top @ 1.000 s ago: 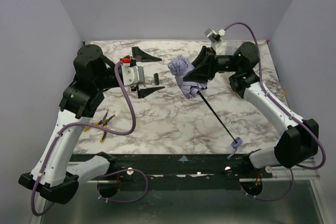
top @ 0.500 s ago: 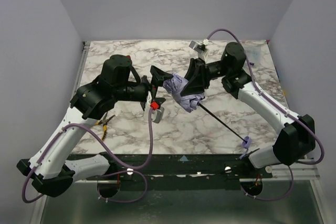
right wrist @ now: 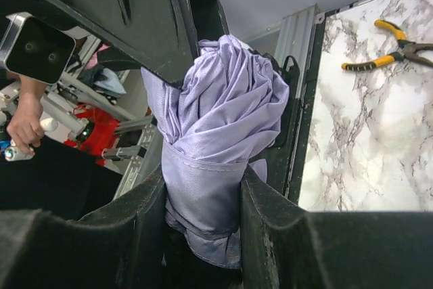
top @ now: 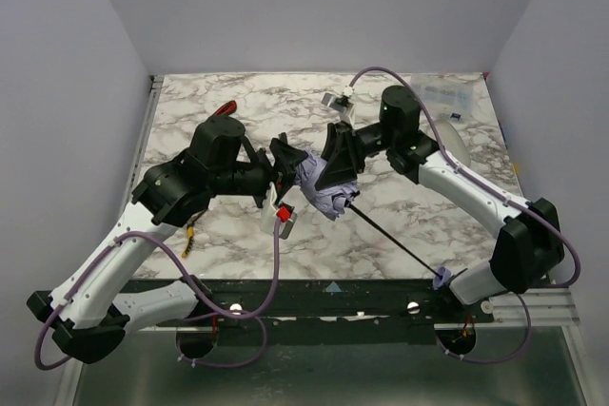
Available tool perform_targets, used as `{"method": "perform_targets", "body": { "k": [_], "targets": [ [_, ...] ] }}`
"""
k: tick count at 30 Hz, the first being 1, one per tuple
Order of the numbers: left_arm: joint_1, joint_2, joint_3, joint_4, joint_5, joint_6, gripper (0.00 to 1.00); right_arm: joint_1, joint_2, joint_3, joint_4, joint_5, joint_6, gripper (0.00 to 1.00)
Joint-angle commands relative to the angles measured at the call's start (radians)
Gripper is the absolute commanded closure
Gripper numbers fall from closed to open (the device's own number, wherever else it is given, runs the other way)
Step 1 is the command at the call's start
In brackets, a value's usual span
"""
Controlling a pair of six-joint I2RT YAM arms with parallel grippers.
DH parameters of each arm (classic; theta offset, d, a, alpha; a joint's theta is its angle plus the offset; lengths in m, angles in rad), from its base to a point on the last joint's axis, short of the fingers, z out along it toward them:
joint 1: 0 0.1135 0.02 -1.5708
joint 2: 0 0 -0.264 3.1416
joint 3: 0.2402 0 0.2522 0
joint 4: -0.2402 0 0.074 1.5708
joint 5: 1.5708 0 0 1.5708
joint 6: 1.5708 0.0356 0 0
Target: Open the umbrella
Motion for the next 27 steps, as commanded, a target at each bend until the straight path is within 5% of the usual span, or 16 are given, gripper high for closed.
{"method": "perform_targets", "body": {
  "k": [1, 3, 5, 9, 14, 19, 22, 27],
  "targets": [
    [-0.031, -0.001, -0.063, 0.021, 0.003, 0.041, 0.43, 0.054, 0.027, 0.037, -0.003, 0.000, -0.003, 0.96],
    [-0.035, -0.003, -0.065, 0.034, -0.001, 0.030, 0.52, 0.060, 0.037, 0.043, 0.002, 0.000, 0.000, 0.95],
    [-0.035, -0.007, -0.063, 0.033, 0.001, 0.016, 0.73, 0.061, 0.043, 0.052, 0.005, 0.000, -0.005, 0.91],
    [-0.035, -0.035, -0.084, 0.037, 0.004, -0.030, 1.00, 0.061, 0.039, 0.060, -0.005, 0.025, -0.025, 0.71],
    [-0.026, -0.056, -0.072, 0.011, 0.019, -0.237, 1.00, 0.014, 0.024, 0.114, -0.137, 0.161, -0.161, 0.26],
    [0.041, -0.080, -0.105, 0.074, 0.054, -0.479, 1.00, -0.013, 0.005, 0.306, -0.507, 0.308, -0.548, 0.22],
    [0.109, -0.056, -0.082, 0.088, 0.108, -0.614, 1.00, -0.012, -0.004, 0.365, -0.700, 0.330, -0.722, 0.08],
    [0.199, -0.014, -0.047, 0.129, 0.207, -0.817, 1.00, 0.023, -0.075, 0.302, -0.773, 0.414, -0.880, 0.01]
  ]
}}
